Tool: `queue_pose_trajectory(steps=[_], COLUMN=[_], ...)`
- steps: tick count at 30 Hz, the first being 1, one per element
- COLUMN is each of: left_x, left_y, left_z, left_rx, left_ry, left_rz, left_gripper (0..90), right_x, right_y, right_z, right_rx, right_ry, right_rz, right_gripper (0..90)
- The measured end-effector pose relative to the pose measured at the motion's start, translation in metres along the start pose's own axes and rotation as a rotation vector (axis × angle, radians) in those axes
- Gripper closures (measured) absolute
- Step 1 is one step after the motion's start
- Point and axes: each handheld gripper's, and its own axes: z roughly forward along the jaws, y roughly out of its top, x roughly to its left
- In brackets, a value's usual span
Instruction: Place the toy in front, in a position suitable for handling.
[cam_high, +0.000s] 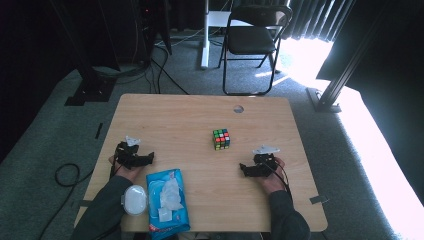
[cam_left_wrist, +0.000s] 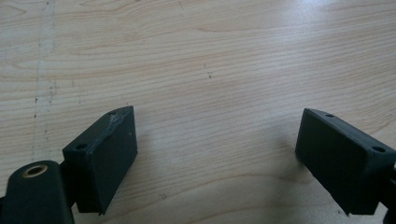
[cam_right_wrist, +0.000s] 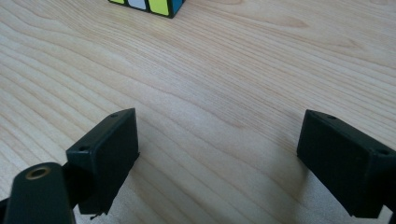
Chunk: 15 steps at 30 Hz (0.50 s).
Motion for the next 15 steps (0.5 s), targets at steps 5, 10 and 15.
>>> queue_pose_trajectory(steps=[5,10,15], left_x=[0.0,0.0,0.0], left_y=[0.0,0.0,0.0001], left_z=[0.0,0.0,0.0], left_rx=[0.0,0.0,0.0], left_ry=[0.0,0.0,0.0], left_rz=[0.0,0.0,0.0], left_gripper=[12.8,12.8,12.8], right_x=[-0.0003,0.0012,0.0017], right_y=[0.0002,0.0027,0.0041], right_z=[0.0,0.0,-0.0006], right_rx=[0.002,0.018,0.022], right_ry=[0.002,-0.015,-0.014], right_rz=[-0.002,0.014,0.03], right_gripper=[12.4,13.8,14.4])
